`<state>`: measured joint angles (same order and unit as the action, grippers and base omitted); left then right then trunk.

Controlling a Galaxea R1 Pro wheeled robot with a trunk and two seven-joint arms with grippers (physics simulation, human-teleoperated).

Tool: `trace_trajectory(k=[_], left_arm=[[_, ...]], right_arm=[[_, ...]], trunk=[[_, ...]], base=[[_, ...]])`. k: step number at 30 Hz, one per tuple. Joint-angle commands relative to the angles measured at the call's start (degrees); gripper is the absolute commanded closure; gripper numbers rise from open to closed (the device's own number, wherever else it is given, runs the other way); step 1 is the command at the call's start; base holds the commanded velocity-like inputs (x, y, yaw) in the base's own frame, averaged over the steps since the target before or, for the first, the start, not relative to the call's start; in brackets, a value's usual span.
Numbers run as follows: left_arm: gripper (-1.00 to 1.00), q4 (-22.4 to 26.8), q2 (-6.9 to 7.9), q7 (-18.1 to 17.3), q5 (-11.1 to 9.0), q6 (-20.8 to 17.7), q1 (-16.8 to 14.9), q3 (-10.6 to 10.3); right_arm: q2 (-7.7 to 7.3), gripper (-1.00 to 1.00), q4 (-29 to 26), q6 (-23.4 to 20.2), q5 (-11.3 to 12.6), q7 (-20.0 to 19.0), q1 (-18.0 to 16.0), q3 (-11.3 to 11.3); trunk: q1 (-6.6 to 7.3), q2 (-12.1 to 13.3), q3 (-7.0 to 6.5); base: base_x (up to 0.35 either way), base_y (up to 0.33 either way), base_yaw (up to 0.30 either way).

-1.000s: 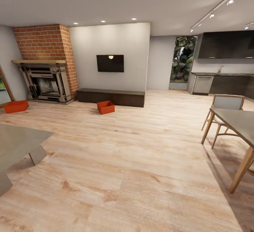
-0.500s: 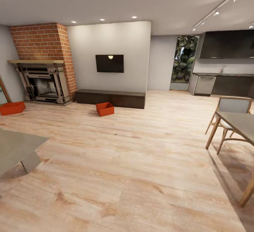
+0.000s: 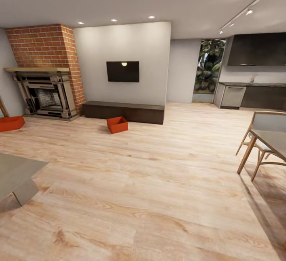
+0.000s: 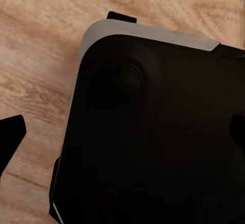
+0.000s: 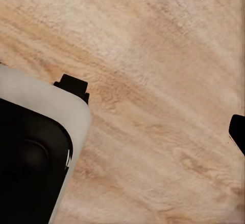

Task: Move the two storage containers from the living room to the garage. In the garage, place one container on the floor and stack the other container on top of it (either order is fine).

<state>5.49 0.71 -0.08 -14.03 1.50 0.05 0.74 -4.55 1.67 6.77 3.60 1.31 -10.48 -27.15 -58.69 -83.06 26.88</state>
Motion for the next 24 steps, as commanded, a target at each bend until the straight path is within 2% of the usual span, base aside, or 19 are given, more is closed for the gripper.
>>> trace_trajectory(k=[1, 24], left_arm=[[-1.00, 0.05, 0.00, -0.01, -0.24, 0.09, 0.01, 0.05], [-1.00, 0.03, -0.01, 0.08, -0.19, 0.09, 0.00, 0.05]], right_arm=[[0.02, -1.00, 0.18, 0.35, 0.37, 0.09, -0.06, -0.46], [-0.04, -1.00, 0.18, 0.47, 0.18, 0.71, -0.06, -0.51]], trunk=[[-0.03, -0.02, 0.05], [-0.03, -0.02, 0.05]], base=[[0.330, 0.000, 0.000], [0.330, 0.000, 0.000]])
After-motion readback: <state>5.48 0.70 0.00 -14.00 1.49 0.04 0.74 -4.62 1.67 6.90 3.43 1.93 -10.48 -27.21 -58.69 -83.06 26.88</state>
